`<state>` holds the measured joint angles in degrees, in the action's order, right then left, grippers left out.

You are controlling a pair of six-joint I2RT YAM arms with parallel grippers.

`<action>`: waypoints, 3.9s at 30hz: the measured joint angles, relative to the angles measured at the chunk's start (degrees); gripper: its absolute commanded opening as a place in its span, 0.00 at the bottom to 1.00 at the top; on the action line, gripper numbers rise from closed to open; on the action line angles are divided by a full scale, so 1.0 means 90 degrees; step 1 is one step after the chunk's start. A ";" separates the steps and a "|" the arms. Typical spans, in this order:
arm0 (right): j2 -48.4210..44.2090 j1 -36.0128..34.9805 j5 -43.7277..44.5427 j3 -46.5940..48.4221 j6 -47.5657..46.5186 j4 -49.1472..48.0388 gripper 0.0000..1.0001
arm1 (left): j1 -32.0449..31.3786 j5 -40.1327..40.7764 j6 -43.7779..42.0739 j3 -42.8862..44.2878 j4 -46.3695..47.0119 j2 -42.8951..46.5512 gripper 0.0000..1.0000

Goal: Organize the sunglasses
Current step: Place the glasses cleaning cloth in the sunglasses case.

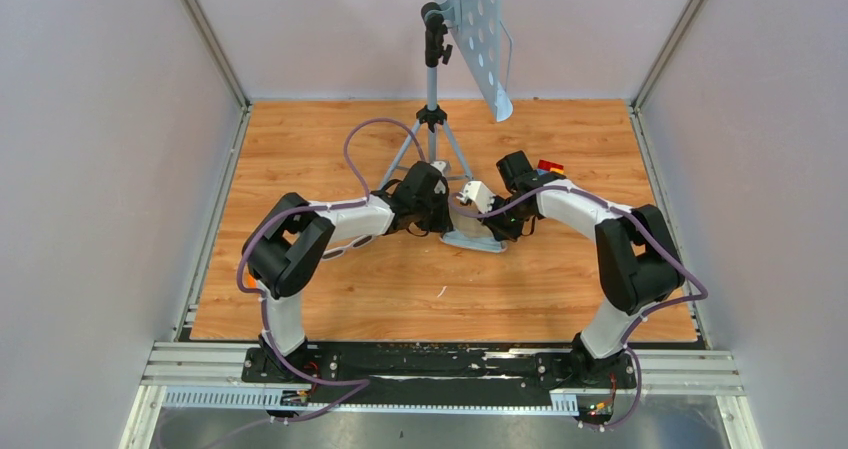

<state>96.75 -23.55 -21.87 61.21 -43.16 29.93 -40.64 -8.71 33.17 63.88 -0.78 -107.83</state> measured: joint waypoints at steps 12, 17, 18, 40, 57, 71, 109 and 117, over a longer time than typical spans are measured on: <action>0.0015 0.0012 0.0000 0.0000 0.0002 -0.0126 0.00 | 0.0000 0.0024 0.0000 0.0000 0.0046 -0.0027 0.00; 0.0056 0.0012 0.0002 0.0000 0.0010 -0.0204 0.00 | 0.0000 0.0044 0.0002 0.0000 0.0046 -0.0027 0.00; 0.0058 0.0012 0.0002 0.0000 0.0010 -0.0211 0.00 | 0.0000 0.0044 0.0002 0.0000 0.0046 -0.0027 0.00; 0.0058 0.0039 0.0002 -0.0002 0.0097 -0.0236 0.05 | 0.0000 0.0044 0.0000 0.0000 0.0080 -0.0041 0.03; -0.0097 0.0041 -0.0005 -0.0051 0.0355 -0.0231 0.18 | 0.0000 0.0092 -0.0027 0.0000 0.0034 -0.0036 0.38; -0.0624 0.0041 -0.0002 -0.0049 0.0542 -0.0180 0.19 | -0.0010 0.0391 0.0007 -0.0121 -0.0379 0.0631 0.42; 0.0712 -0.0760 -0.1586 0.0962 0.0663 0.0058 0.00 | -0.0010 0.1520 0.0138 -0.2565 -0.1042 0.3371 0.45; 0.0920 -0.0763 -0.1741 0.1042 0.0646 0.0265 0.01 | -0.0010 0.1520 0.0121 -0.2565 -0.1022 0.3293 0.45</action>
<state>105.03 -30.41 -37.54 70.59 -37.34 32.32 -40.73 4.97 34.26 40.80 -9.98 -78.19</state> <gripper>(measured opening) 0.006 0.453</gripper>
